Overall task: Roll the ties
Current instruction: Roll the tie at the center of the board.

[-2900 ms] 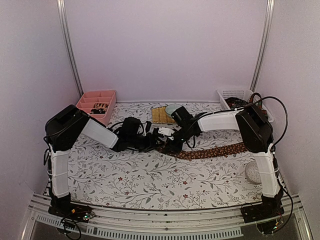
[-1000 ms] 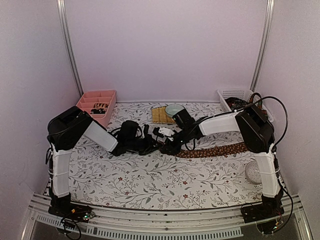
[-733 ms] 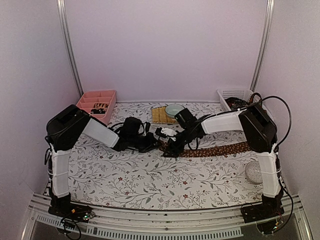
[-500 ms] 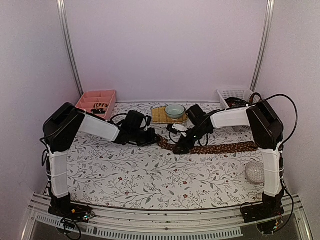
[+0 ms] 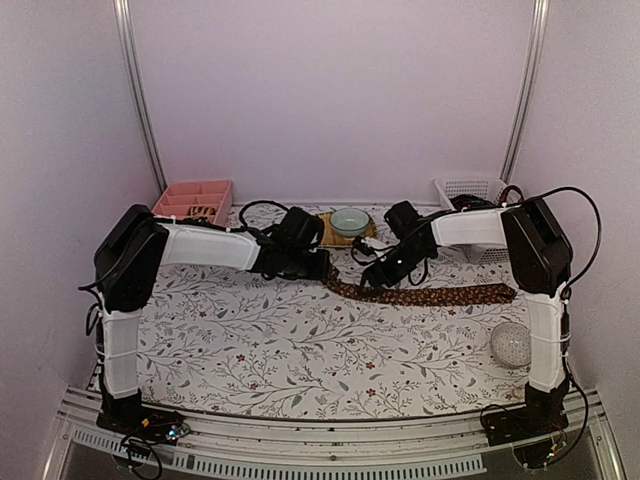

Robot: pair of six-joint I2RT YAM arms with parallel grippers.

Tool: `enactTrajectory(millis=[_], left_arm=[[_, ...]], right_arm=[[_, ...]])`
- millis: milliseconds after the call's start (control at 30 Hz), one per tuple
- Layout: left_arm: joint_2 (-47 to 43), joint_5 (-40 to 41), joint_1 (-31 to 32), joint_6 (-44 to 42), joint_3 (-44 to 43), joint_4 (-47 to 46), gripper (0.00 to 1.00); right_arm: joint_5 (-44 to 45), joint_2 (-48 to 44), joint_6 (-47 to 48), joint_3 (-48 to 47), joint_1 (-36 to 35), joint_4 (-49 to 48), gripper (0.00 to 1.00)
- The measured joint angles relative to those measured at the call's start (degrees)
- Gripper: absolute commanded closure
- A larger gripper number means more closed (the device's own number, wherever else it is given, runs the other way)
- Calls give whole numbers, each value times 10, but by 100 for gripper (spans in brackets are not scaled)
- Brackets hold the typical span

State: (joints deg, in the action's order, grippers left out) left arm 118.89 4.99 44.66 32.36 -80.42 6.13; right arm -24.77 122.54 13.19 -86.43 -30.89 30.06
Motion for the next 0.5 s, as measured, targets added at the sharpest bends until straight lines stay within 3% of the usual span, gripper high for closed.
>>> enactTrajectory(millis=[233,500], left_arm=[[41,121,48,-54,-104,102,100],[80,221,68,-97,-159,192,100]], right_arm=[[17,0,-73,-6,11,7,20],[1,0,-133,-10,45,20,20]])
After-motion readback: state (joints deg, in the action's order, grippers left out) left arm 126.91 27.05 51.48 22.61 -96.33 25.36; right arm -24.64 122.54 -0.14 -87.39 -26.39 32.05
